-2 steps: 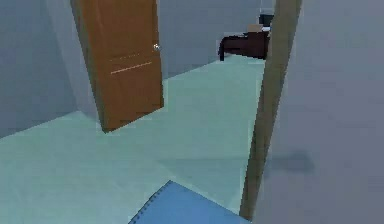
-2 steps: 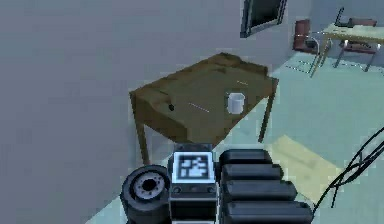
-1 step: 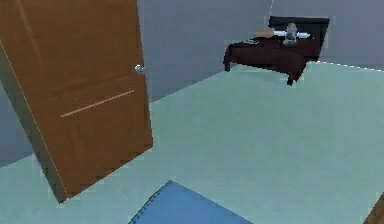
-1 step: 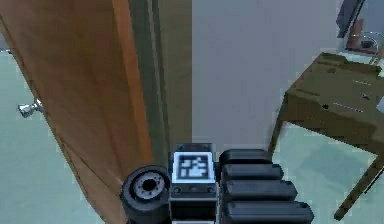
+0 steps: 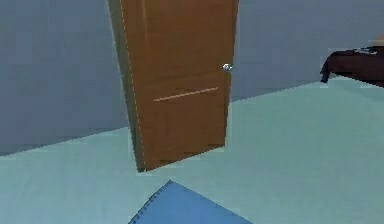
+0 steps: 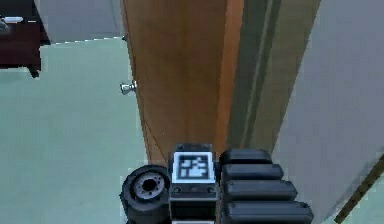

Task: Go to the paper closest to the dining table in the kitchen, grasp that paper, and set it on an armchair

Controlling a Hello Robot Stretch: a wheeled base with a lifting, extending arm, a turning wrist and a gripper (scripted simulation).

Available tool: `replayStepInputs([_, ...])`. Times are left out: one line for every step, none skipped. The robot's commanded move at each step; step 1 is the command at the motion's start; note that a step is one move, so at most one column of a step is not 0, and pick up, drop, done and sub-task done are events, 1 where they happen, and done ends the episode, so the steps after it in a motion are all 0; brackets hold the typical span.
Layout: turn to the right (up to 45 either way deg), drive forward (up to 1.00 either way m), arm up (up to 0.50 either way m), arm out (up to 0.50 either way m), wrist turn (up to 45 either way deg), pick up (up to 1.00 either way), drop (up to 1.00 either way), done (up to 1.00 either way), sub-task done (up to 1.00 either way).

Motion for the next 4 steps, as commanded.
replayStepInputs([0.0,0.05,0.0,0.0,0.0,0.0,0.0,0.0,0.0])
replayStepInputs([-33.0,0.0,0.0,0.0,0.0,0.0,0.0,0.0,0.0])
replayStepInputs([0.0,0.55,0.0,0.0,0.0,0.0,0.0,0.0,0.0])
replayStepInputs([45.0,0.0,0.0,0.0,0.0,0.0,0.0,0.0,0.0])
